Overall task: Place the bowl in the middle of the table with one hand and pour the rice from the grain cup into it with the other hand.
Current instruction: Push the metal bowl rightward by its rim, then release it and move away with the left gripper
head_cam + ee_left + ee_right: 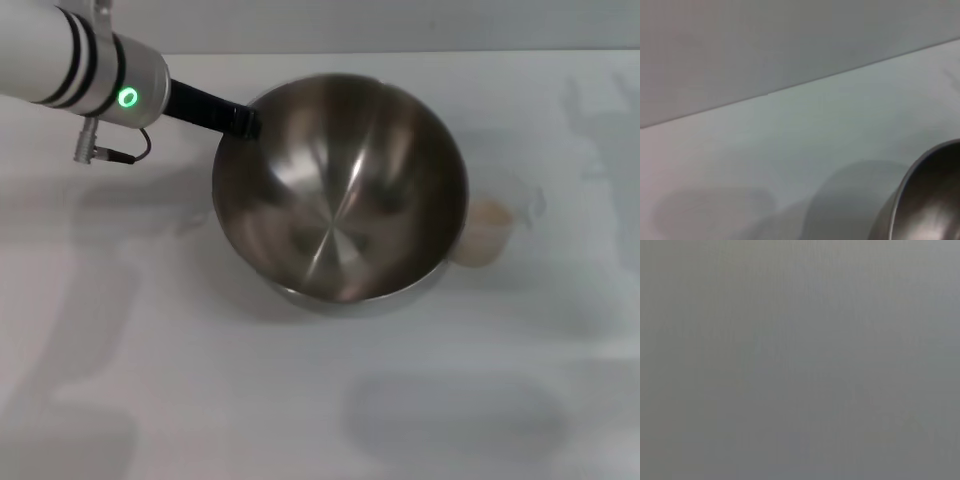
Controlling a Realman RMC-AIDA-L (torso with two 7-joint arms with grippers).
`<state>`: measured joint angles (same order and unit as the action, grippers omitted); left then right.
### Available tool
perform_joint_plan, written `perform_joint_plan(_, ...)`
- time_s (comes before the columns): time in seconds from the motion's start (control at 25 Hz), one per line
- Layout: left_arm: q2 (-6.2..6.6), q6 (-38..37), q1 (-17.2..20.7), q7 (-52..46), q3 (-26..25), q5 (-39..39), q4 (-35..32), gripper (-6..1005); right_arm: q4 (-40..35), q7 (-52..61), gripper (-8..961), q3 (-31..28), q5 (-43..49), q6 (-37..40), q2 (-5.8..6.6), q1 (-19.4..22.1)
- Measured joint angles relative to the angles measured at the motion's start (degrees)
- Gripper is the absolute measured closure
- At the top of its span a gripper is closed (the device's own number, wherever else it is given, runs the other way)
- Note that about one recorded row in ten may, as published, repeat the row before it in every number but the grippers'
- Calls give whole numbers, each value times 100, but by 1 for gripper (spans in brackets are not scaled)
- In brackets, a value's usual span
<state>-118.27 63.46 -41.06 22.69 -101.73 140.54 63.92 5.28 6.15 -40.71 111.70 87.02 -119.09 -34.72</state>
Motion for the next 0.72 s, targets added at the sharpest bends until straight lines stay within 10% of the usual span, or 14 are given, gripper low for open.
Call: perform_joint_plan(0.72, 19, -249, -275, 85, -256, 32, -817, 884, 8, 9, 294, 39, 11, 0, 0, -17)
